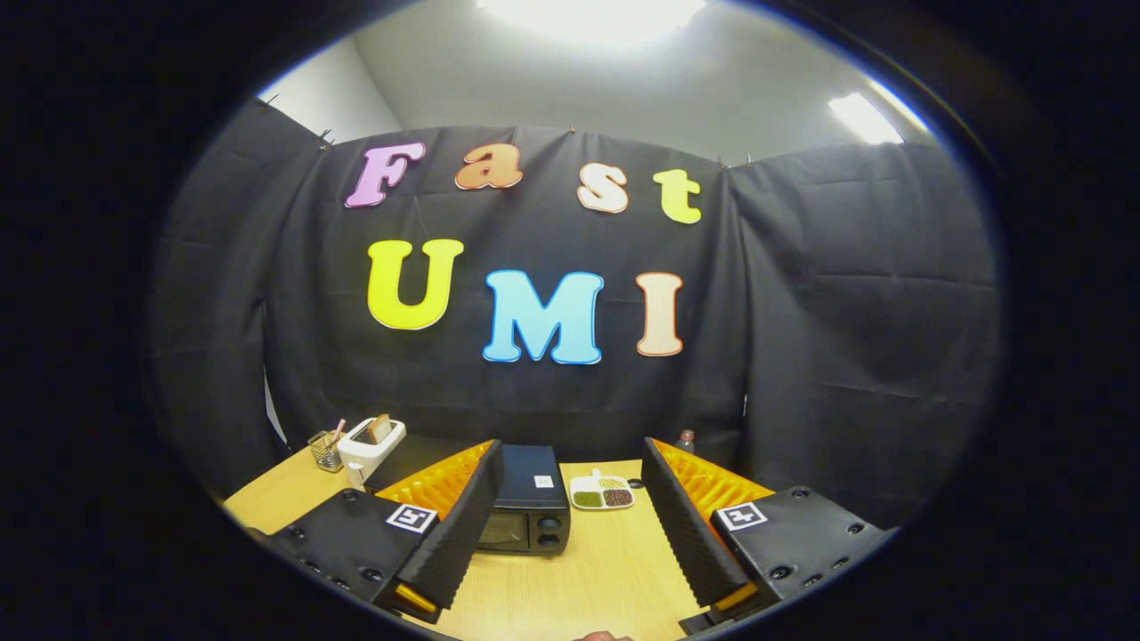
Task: Open the toaster oven, put the food inside, and close the toaster oven door.
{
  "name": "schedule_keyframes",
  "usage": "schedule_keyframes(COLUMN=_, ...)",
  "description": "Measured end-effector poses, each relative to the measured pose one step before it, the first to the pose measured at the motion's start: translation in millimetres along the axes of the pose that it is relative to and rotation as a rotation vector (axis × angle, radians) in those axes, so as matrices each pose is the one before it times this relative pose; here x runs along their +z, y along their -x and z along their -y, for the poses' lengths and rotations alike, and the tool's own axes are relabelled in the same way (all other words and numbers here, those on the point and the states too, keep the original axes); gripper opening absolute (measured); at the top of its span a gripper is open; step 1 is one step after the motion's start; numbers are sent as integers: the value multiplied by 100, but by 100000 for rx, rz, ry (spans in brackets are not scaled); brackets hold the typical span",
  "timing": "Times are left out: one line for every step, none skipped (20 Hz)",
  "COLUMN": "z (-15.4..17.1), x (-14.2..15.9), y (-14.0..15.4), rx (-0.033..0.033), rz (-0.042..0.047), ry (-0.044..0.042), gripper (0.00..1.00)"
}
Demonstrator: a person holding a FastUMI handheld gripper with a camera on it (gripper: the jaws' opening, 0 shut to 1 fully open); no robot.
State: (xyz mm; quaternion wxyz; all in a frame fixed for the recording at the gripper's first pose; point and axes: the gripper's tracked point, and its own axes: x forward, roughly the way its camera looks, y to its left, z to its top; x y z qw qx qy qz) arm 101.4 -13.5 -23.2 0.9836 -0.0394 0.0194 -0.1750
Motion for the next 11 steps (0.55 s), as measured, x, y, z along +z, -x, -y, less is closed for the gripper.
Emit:
schedule_keyframes(z=524, x=-579, y=139, rx=-858, rz=-1784, ry=-1833, gripper=98)
schedule_keyframes(z=287, x=-467, y=-98, rx=-545, rz=-1623, ry=-1791, gripper=98)
schedule_keyframes(z=138, x=-568, y=-180, rx=261, rz=-1660, ry=-1290, gripper=98)
schedule_keyframes(z=-17, x=-464, y=-332, rx=607, rz=-1631, ry=-726, gripper=98)
schedule_keyframes(z=-69, x=-384, y=-467, rx=763, rz=-1098, ry=43, gripper=98)
schedule_keyframes(z=34, x=-287, y=-558, rx=471, rz=-878, ry=372, gripper=98)
schedule_keyframes(z=-203, x=-85, y=-527, rx=1391, rz=-469, ry=410, gripper=98)
schedule_keyframes(z=-248, x=24, y=-596, rx=1910, rz=-279, ry=250, gripper=98)
schedule_keyframes(z=-246, x=51, y=-735, rx=1782, rz=-73, ry=215, gripper=98)
schedule_keyframes(z=-8, x=84, y=-624, rx=1445, rz=-79, ry=92, gripper=98)
schedule_keyframes(z=-71, x=84, y=-611, rx=1399, rz=-304, ry=-167, gripper=98)
